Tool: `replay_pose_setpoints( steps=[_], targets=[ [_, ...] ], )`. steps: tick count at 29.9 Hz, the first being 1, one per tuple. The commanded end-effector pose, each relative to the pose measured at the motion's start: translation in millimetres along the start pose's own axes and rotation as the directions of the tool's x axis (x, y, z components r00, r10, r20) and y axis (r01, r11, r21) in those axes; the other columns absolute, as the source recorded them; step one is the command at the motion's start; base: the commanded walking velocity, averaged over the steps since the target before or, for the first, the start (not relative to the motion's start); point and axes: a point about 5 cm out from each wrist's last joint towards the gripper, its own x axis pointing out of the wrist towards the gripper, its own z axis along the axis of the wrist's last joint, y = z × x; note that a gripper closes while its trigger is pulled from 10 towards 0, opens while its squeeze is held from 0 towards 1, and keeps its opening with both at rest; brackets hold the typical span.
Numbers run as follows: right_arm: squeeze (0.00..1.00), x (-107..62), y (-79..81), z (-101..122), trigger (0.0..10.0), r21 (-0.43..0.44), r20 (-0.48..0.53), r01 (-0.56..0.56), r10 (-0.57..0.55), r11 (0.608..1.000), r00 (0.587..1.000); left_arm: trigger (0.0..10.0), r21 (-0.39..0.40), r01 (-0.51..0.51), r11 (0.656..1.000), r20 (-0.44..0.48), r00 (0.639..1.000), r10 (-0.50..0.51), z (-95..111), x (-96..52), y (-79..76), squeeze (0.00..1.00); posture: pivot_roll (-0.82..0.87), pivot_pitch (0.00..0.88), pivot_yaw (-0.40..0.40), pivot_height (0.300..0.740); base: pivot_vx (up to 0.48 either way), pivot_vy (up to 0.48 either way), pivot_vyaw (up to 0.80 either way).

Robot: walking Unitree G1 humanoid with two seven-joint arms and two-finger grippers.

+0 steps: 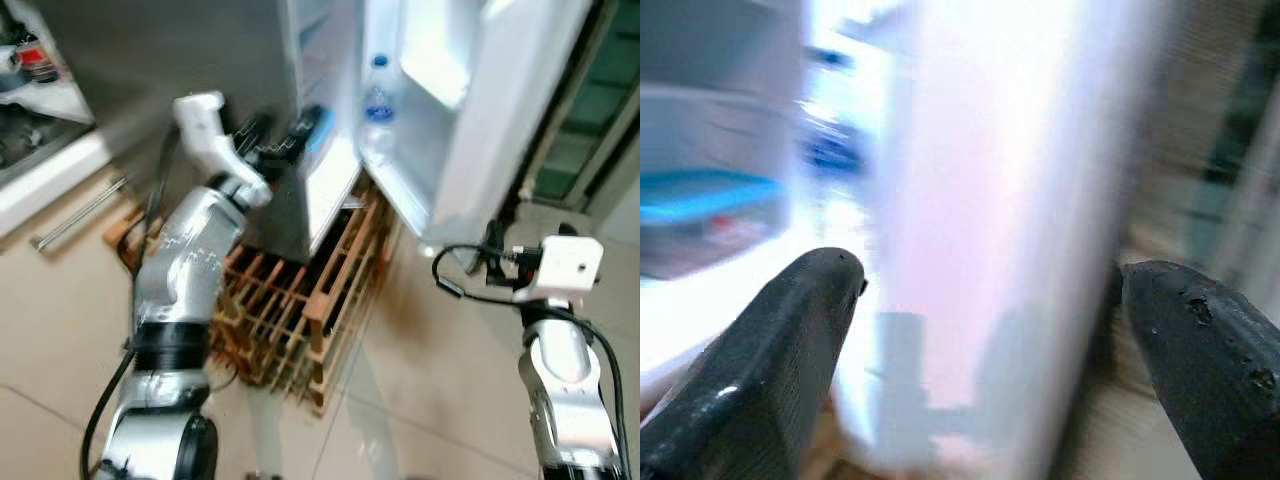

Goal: Restocking fridge

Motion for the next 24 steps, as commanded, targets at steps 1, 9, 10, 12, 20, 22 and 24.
replay_pose_setpoints(
  steps=[1, 9, 10, 12, 20, 22, 24],
  targets=[
    [0.0, 2.7, 3.9, 0.6, 10.0, 0.003, 0.009, -0.027, 0.027, 1.0, 1.0, 10.0, 0.084, -0.037, 0.996, 0.056, 0.998, 0.032, 10.5, -6.5, -0.3, 0.0, -0.12, 0.0, 0.063, 0.74, 0.0, -0.277, 0.76],
    [0.0, 13.9, 24.9, 2.2, 10.0, 0.042, 0.02, -0.099, 0.098, 0.994, 0.995, 10.0, 0.267, -0.297, 0.917, 0.031, 0.953, 0.3, -6.7, -40.7, 14.0, 0.0, -0.09, 0.0, 0.051, 0.74, 0.0, -0.458, 0.74],
    [0.0, 13.7, 27.6, 2.0, 10.0, 0.047, 0.02, -0.108, 0.107, 0.993, 0.994, 10.0, 0.263, -0.298, 0.918, 0.024, 0.953, 0.302, -7.9, -38.6, 13.9, 0.0, -0.09, 0.0, 0.051, 0.74, 0.0, -0.45, 0.73],
    [0.0, 13.3, 33.5, 2.4, 10.0, 0.055, 0.021, -0.122, 0.121, 0.991, 0.992, 10.0, 0.251, -0.288, 0.924, 0.016, 0.956, 0.294, -8.1, -33.5, 14.0, 0.0, -0.09, 0.0, 0.054, 0.74, 0.0, -0.446, 0.71],
    [0.0, 10.0, 40.0, 2.2, 10.0, 0.112, 0.023, -0.139, 0.137, 0.984, 0.99, 10.0, 0.351, -0.283, 0.892, -0.108, 0.934, 0.339, -34.0, -28.4, 18.1, 0.0, -0.12, 0.0, 0.06, 0.74, 0.0, -0.174, 0.67],
    [0.0, 6.0, 40.0, -2.7, 10.0, 0.138, -0.001, -0.128, 0.129, 0.982, 0.992, 10.0, 0.341, -0.303, 0.89, -0.129, 0.922, 0.364, -42.6, -29.9, 22.0, 0.0, -0.13, 0.0, 0.055, 0.74, 0.0, 0.0, 0.6],
    [0.0, 3.6, 39.9, -2.9, 10.0, 0.149, -0.011, -0.129, 0.132, 0.98, 0.991, 10.0, 0.331, -0.296, 0.896, -0.131, 0.926, 0.354, -43.9, -30.7, 19.9, 0.0, -0.13, 0.0, 0.048, 0.74, 0.0, 0.0, 0.59]
  ],
)
